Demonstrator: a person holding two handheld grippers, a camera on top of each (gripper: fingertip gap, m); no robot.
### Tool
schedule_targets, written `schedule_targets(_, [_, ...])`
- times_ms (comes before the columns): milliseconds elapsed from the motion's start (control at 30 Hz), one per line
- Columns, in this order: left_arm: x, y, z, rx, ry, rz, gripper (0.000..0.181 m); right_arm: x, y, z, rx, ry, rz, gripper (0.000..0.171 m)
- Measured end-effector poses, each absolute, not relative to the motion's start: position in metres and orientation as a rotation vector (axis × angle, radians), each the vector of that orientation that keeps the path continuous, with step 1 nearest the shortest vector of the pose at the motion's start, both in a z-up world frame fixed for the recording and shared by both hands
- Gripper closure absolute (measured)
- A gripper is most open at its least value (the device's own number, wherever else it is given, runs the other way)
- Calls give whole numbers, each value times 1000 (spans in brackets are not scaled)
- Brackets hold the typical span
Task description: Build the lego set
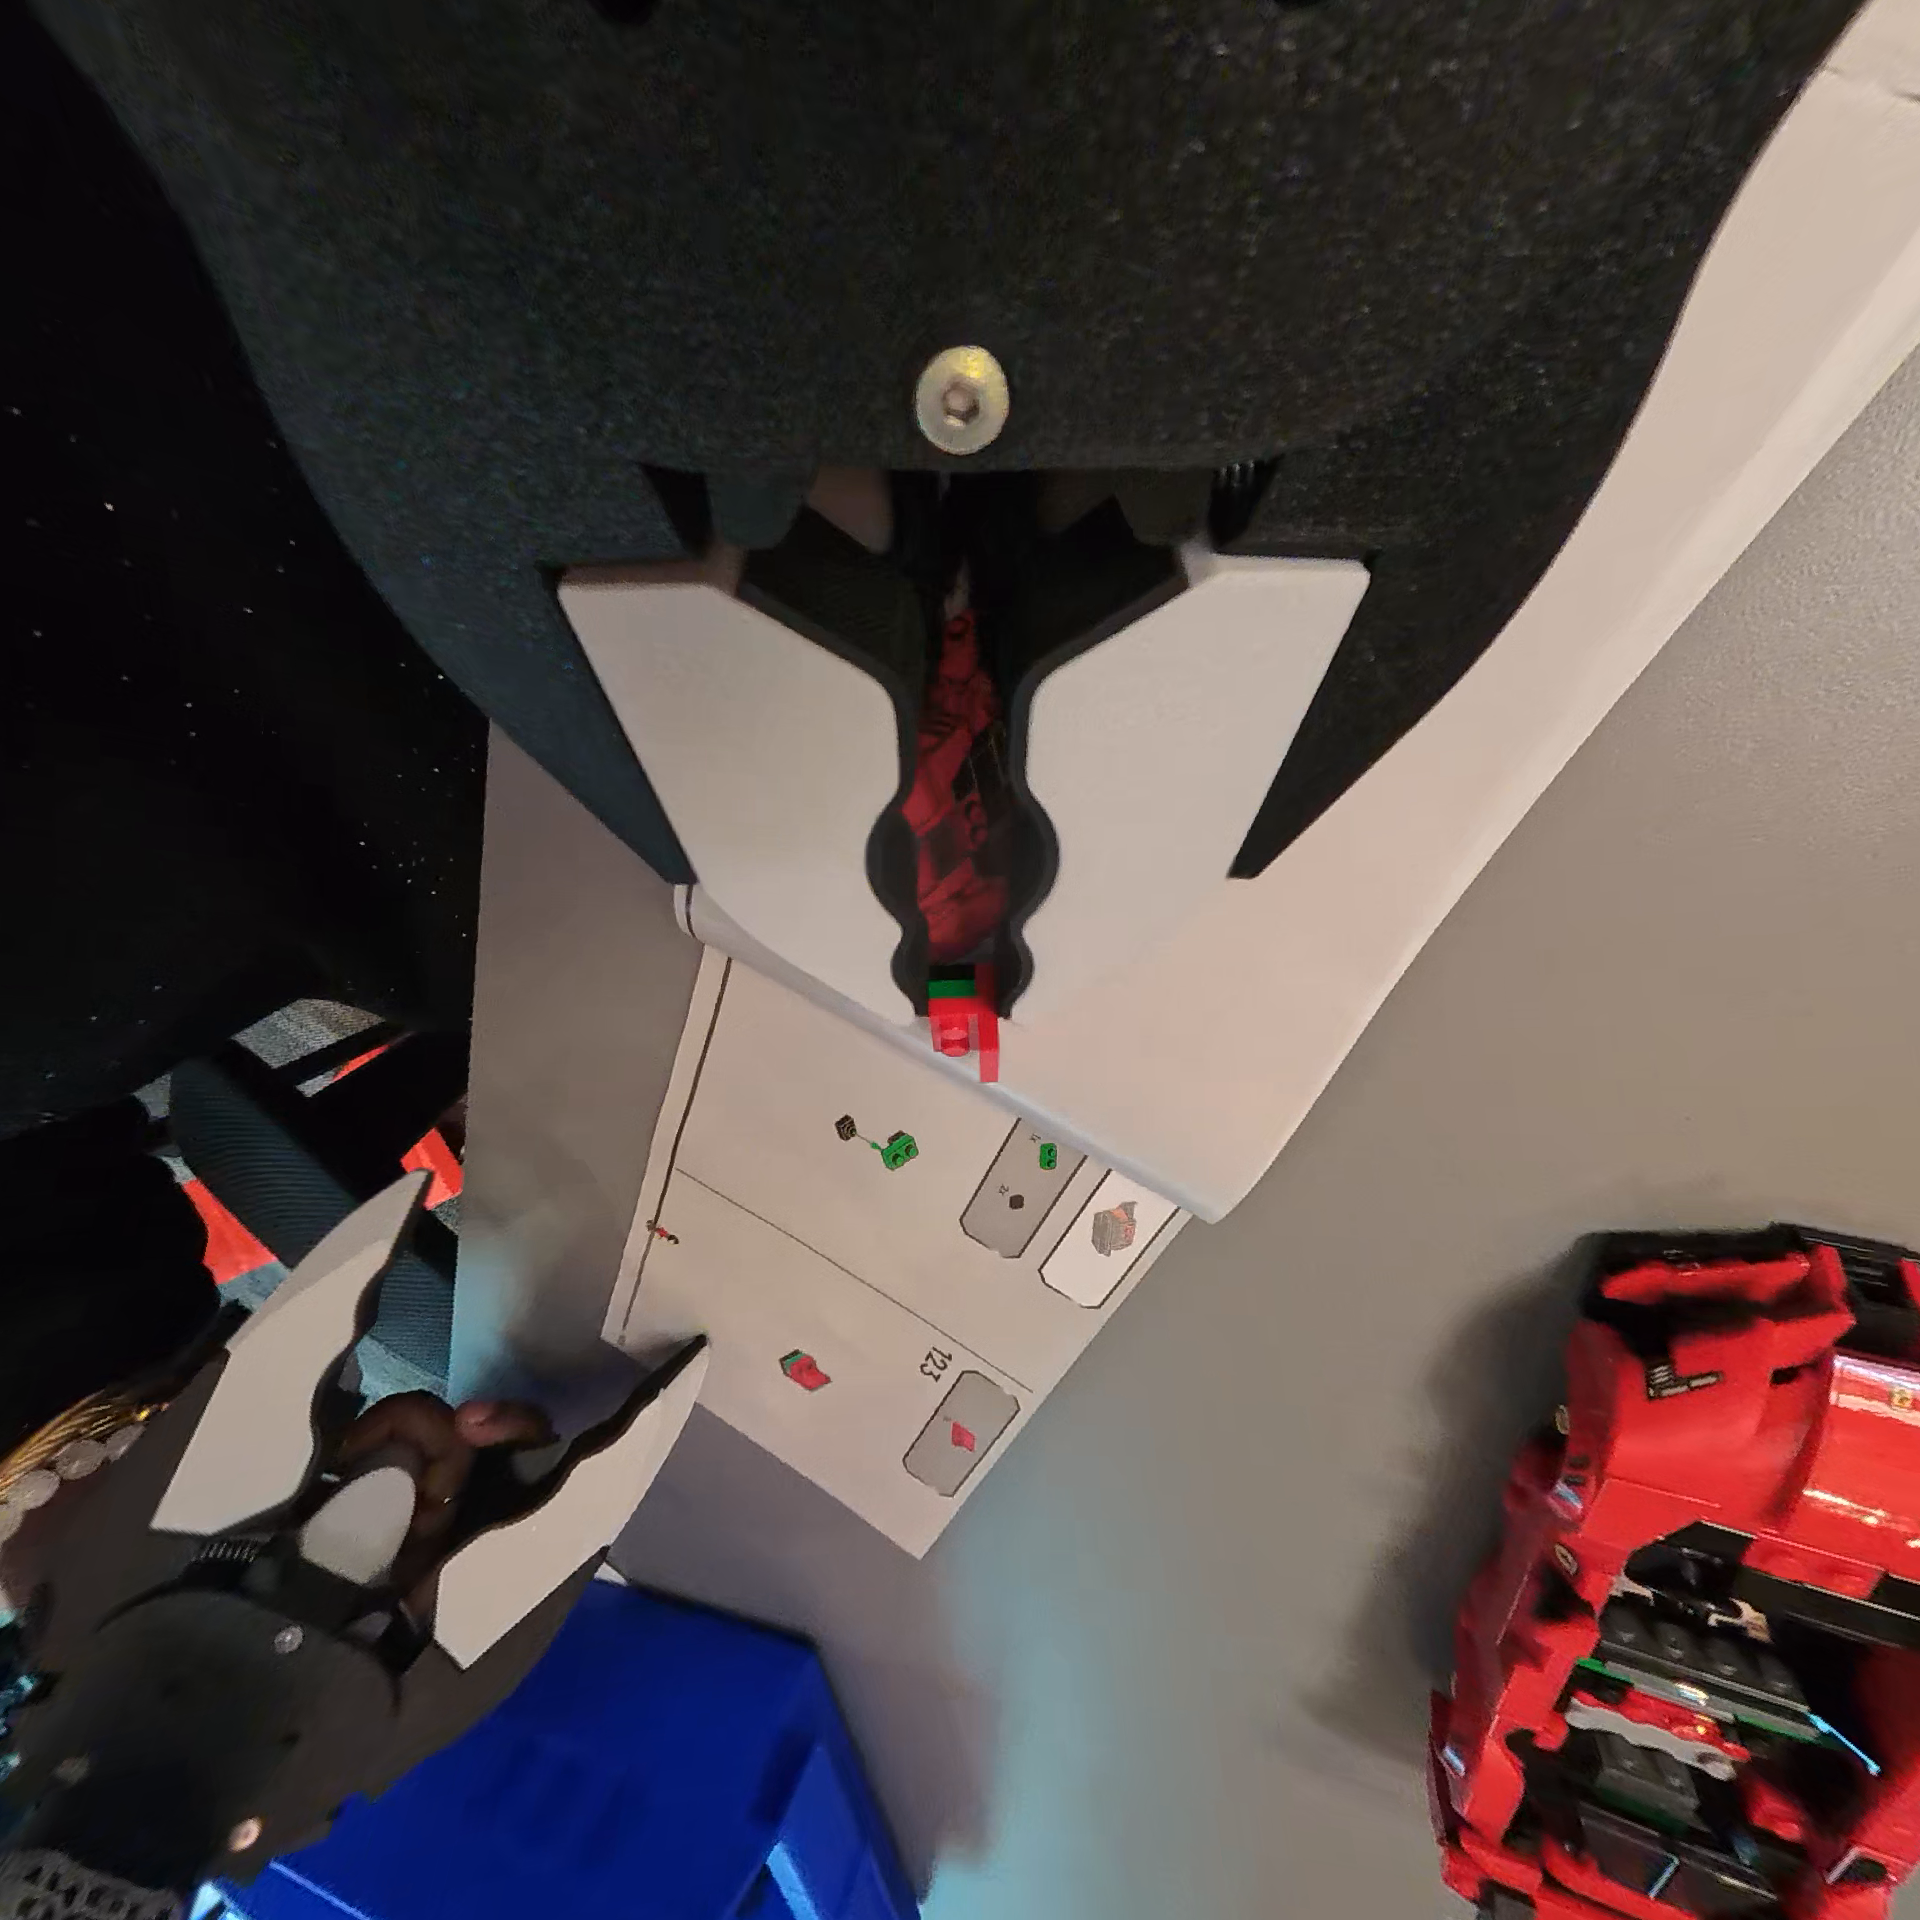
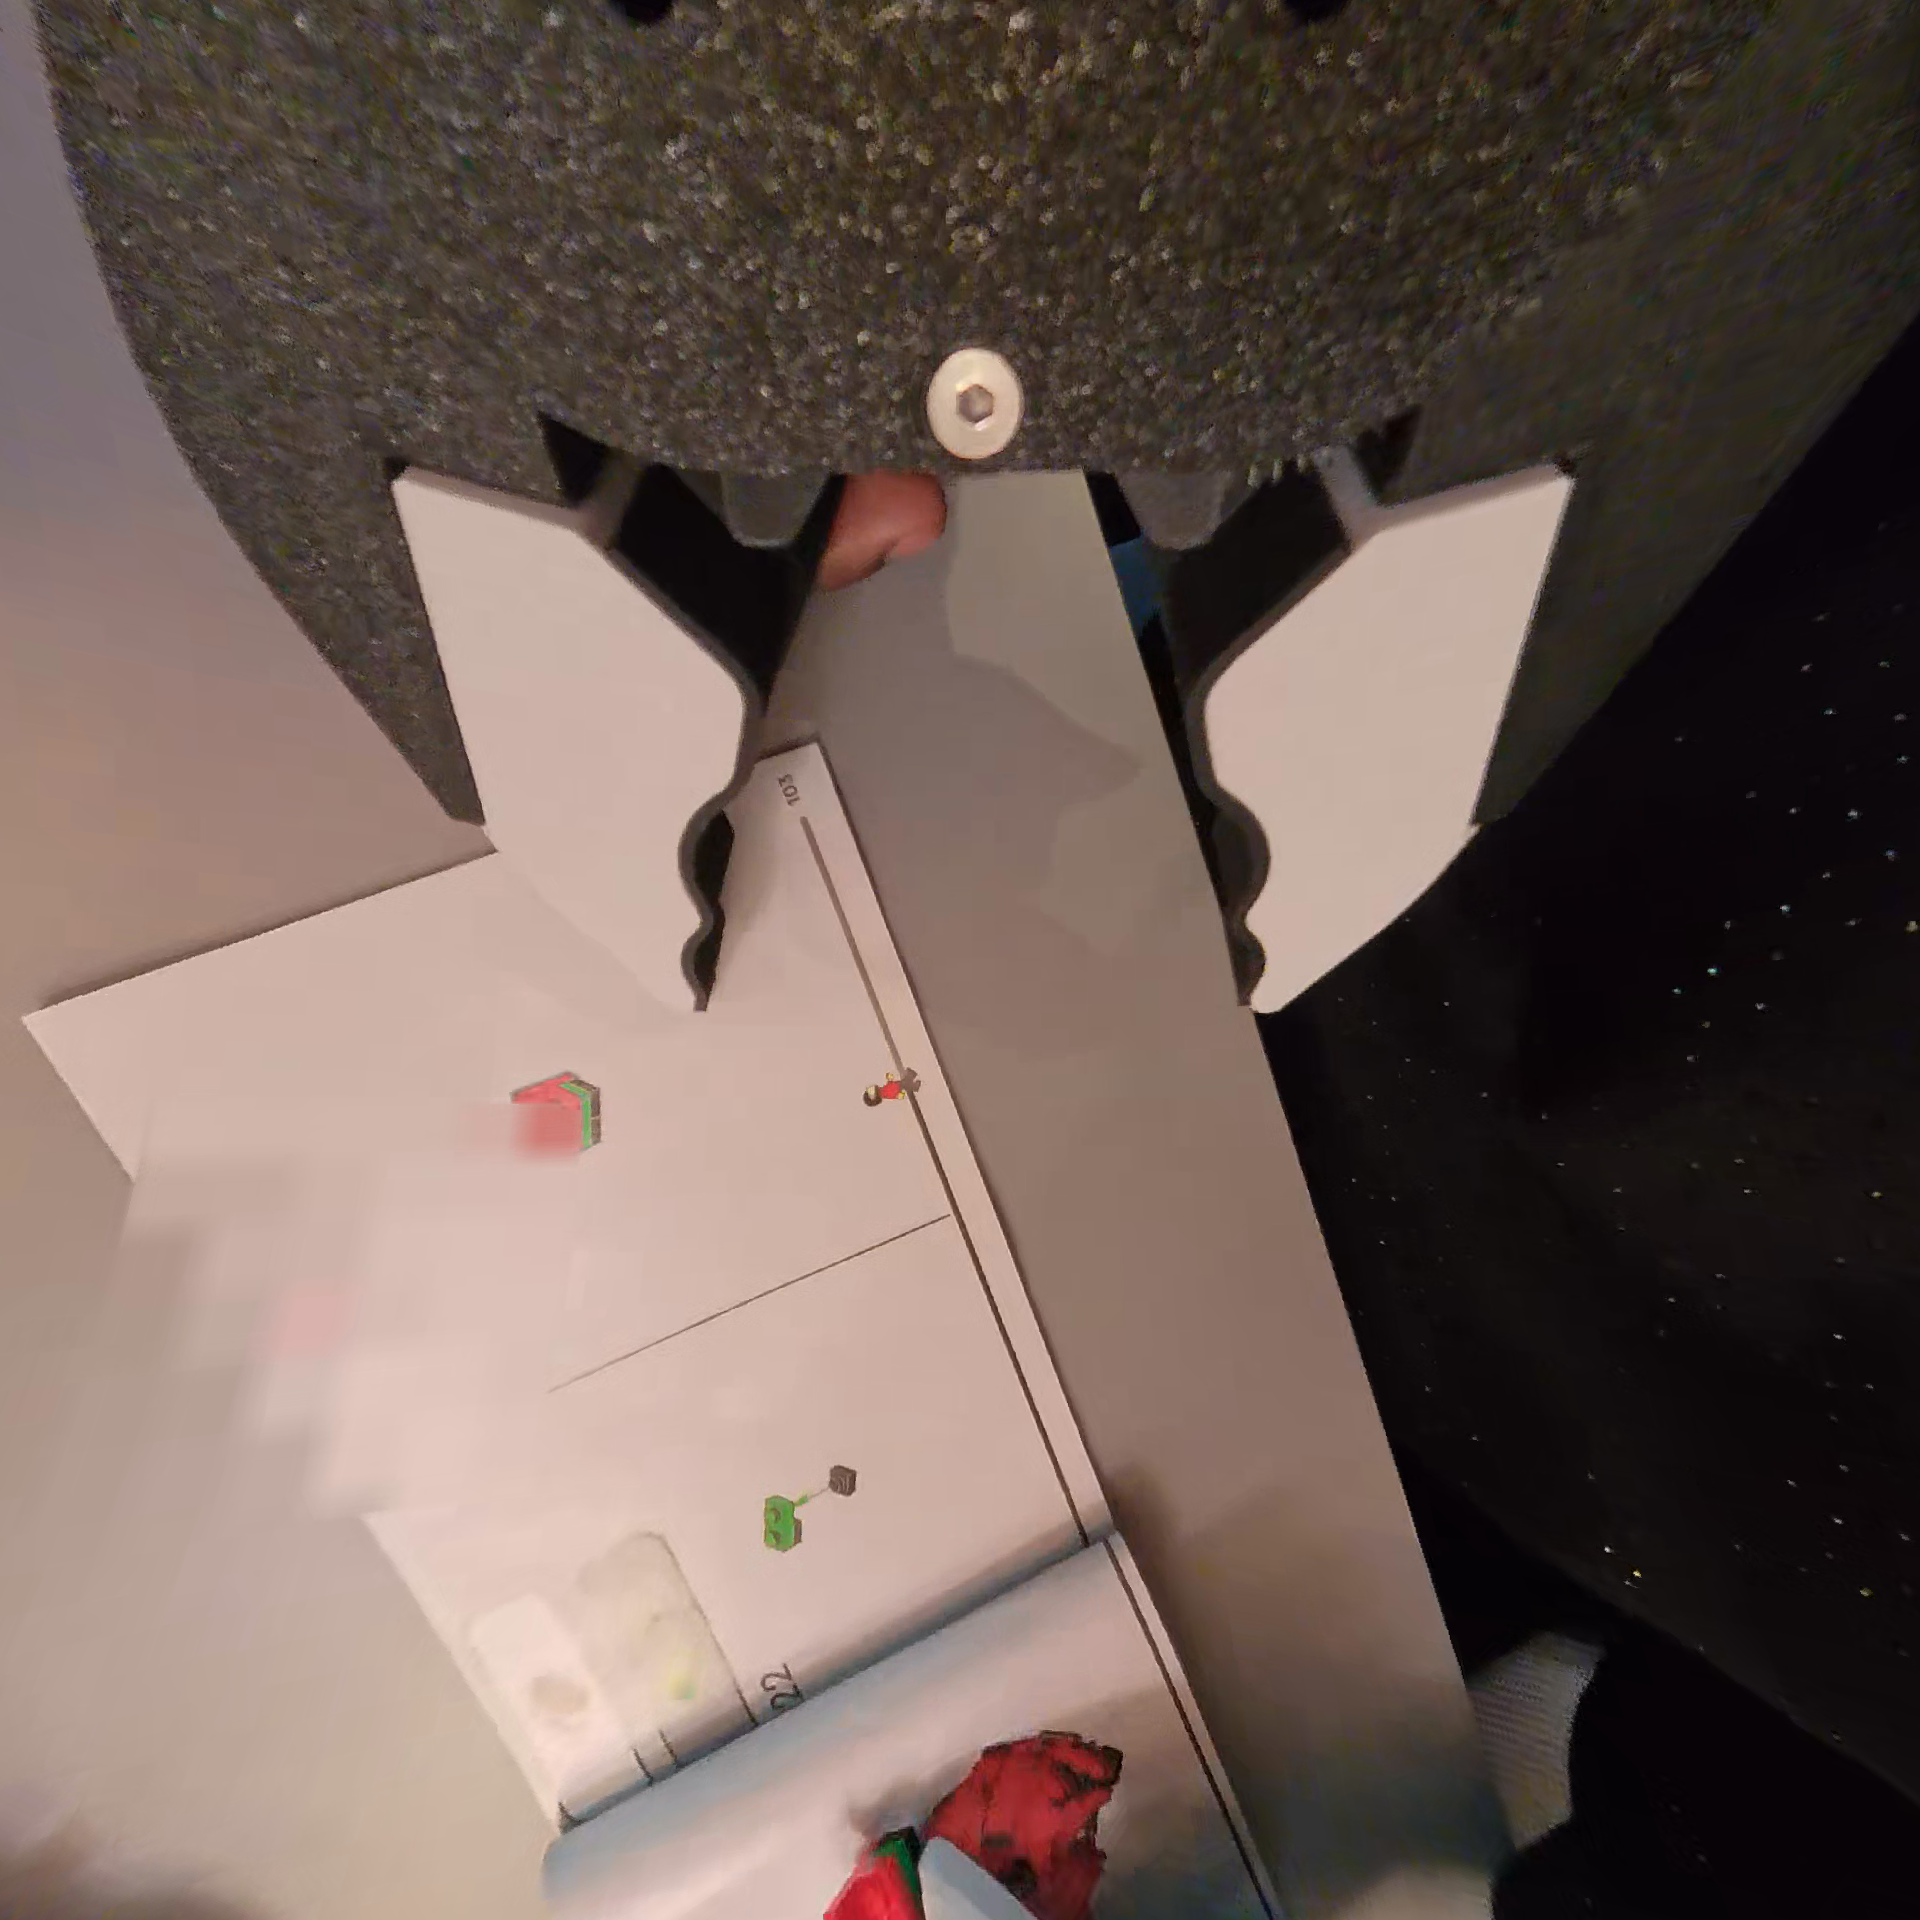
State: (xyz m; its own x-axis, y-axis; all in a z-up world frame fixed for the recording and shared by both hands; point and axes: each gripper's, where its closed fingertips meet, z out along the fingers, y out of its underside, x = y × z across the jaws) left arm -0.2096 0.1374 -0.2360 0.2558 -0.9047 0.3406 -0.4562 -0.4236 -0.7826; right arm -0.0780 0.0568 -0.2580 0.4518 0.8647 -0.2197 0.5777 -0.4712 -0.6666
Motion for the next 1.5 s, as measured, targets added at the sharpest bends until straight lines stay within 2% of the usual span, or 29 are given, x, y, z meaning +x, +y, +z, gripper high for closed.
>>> schedule_targets(167, [-208, 136, -239, -2001, 1251, -1074, 170, -90, 58, -260, -2184, -1227, 723, 77])
schedule_targets(333, [-208, 135, -240, -1997, 1265, -1053, 170, -100, 65, -260, -2158, -1246, 719, 88])
schedule_targets(567, [-208, 135, -239, -1983, 1265, -1066, 170, -124, 75, -261, -2114, -1282, 735, 90])
schedule_targets(933, [-208, 133, -236, -1971, 1266, -1093, 170, -152, 95, -261, -2055, -1276, 745, 127])
schedule_targets(1033, [-208, 133, -236, -1972, 1268, -1099, 170, -154, 98, -260, -2059, -1243, 774, 129])
schedule_targets(1167, [-208, 132, -236, -1974, 1269, -1108, 170, -158, 96, -258, -2065, -1216, 806, 111])
schedule_targets(1300, [-208, 132, -237, -1976, 1274, -1109, 170, -158, 101, -259, -2066, -1174, 761, 121])
schedule_targets(1500, [-208, 131, -237, -1978, 1280, -1110, 170, -160, 104, -254, -2008, -1159, 673, 122])
